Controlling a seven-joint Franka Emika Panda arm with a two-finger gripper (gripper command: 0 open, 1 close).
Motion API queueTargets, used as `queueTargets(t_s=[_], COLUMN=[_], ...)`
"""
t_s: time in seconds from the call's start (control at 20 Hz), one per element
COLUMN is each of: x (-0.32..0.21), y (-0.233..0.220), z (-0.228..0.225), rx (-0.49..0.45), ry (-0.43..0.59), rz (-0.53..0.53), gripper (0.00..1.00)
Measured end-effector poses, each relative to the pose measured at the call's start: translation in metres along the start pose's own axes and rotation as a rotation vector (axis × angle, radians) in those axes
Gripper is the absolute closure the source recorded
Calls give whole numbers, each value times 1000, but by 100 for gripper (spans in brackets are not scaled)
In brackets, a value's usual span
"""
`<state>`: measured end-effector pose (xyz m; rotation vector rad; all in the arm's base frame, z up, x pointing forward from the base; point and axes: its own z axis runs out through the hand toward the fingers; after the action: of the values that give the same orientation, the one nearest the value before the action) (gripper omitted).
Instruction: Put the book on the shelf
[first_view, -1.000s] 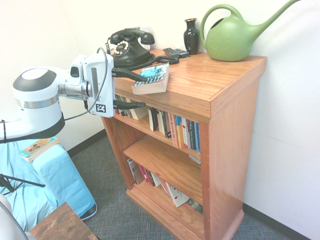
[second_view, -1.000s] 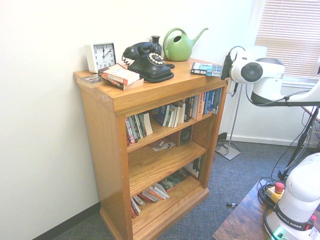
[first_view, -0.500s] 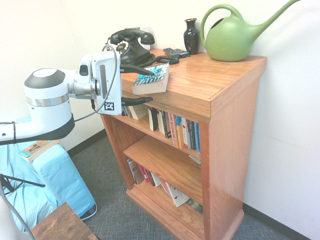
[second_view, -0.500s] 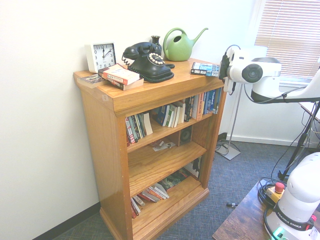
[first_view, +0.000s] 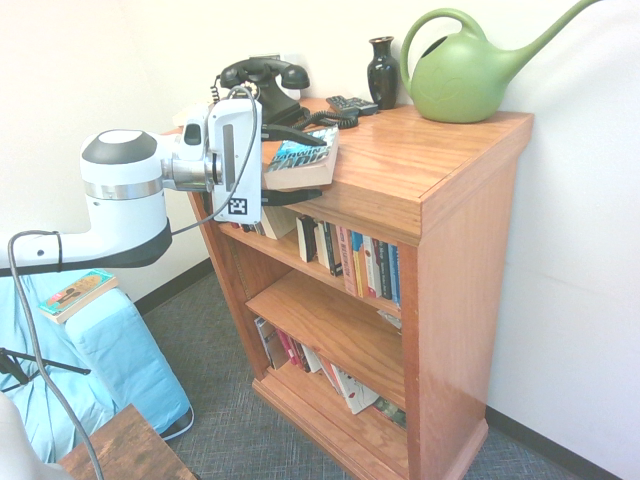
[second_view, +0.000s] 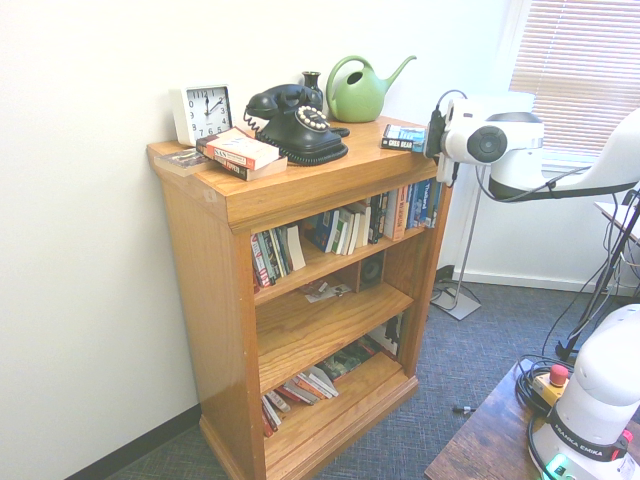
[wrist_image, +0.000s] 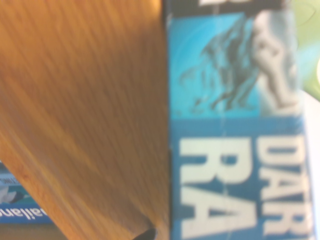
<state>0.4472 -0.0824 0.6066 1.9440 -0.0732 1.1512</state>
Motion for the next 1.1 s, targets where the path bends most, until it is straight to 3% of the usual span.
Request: queueTargets(t_s=[1.1], x=[0], y=[-6], z=[0], rx=[-74], ry=[-41], rz=[65], gripper=[100])
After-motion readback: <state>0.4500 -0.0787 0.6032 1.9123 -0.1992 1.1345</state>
